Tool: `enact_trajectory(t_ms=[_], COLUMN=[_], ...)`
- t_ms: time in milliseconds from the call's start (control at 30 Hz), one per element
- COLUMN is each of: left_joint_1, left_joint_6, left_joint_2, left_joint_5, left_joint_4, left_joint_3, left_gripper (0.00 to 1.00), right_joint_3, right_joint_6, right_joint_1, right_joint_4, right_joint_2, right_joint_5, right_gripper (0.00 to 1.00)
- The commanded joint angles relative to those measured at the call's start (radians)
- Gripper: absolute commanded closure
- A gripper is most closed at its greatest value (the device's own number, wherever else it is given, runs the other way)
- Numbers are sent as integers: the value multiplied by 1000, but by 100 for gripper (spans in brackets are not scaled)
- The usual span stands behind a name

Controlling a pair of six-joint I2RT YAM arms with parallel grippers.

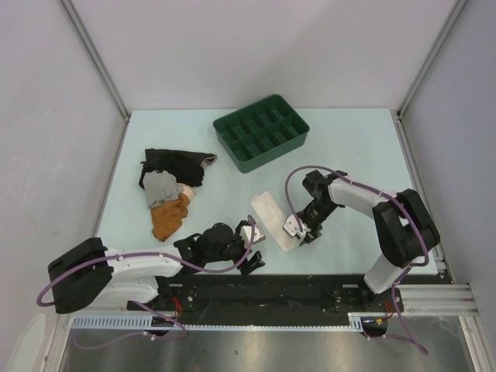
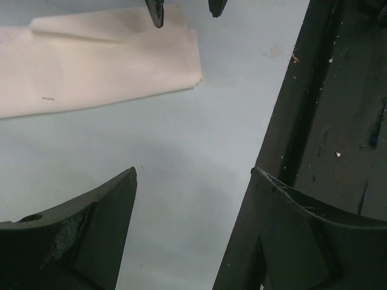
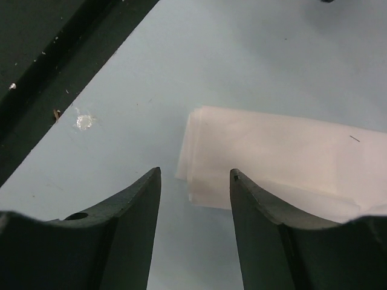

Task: Roll the underwear
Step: Roll the underwear to the center of the board.

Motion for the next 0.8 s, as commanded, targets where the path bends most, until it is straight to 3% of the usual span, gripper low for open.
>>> enact_trajectory(t_ms=[0,467,767], left_joint_1=[-11,-11,-32], left_joint_6=[-5,10,77], left_joint_2=[-63,-66,-99], left_joint_5=[-26,9,35], left_joint_4=[121,146,172], left_joint_3=[-47,-72,-96], left_gripper=[20,20,18], right_joint_3=[-48,-138,-168], right_joint_6=[-52,21,116], right_joint_1=[28,40,56], right_joint_4=[99,234,347], right_joint_2=[-17,-27,-6], right_joint_5=[40,172,266], right_gripper=[46,44,59])
